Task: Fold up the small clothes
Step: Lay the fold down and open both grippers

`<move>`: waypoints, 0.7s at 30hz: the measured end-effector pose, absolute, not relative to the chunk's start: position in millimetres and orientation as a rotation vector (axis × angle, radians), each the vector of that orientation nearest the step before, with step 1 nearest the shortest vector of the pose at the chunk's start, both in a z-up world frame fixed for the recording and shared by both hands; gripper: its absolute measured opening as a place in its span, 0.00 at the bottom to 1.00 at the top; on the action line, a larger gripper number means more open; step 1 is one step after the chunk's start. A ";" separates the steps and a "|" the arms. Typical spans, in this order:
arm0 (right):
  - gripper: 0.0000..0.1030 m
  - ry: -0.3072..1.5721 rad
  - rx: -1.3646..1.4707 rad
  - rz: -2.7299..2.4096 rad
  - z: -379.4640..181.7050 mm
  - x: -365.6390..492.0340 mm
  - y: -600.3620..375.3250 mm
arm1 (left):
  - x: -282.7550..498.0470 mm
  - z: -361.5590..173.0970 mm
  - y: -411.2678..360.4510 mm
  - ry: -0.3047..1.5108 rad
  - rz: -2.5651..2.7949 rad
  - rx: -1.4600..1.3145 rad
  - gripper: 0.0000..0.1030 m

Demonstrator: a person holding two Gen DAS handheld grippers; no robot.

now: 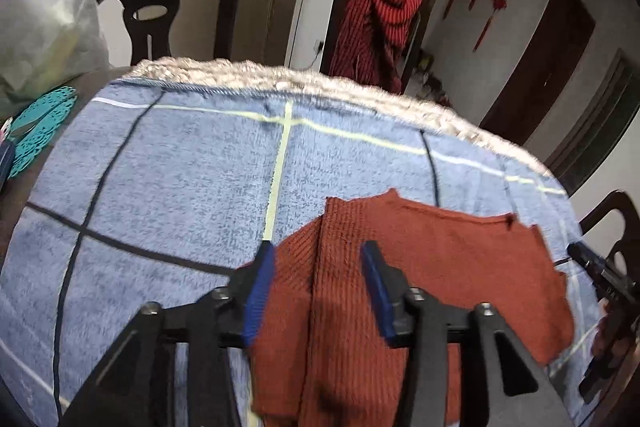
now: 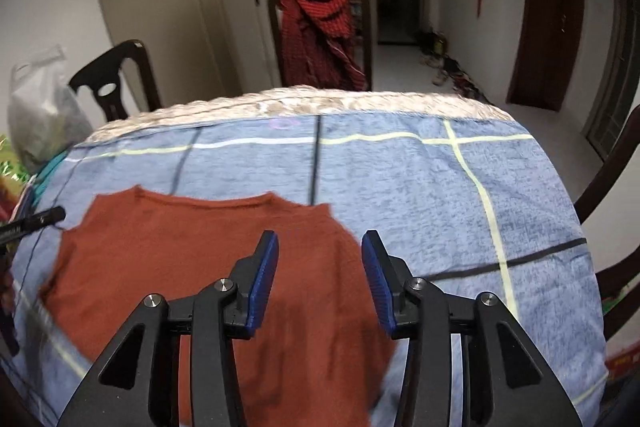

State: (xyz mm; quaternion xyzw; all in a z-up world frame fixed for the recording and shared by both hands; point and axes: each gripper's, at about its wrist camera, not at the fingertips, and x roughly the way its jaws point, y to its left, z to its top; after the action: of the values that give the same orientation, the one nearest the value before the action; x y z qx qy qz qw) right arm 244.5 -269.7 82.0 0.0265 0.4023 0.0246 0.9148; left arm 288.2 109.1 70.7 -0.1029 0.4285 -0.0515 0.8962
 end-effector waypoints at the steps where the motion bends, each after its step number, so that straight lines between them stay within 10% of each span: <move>1: 0.43 0.825 0.040 0.065 82.9 237.6 -264.3 | 281.6 73.4 109.3 0.877 -0.110 -0.226 0.51; 21: 0.43 0.866 -0.099 -0.035 48.2 177.7 -270.2 | 234.0 36.8 102.1 0.938 -0.131 -0.143 0.53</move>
State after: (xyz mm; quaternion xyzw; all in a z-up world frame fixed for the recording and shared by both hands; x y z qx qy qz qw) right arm 177.7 -270.2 48.2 -0.0481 0.4193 -0.0171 0.9064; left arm 234.0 102.1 36.8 -0.0690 0.4513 -0.0629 0.8875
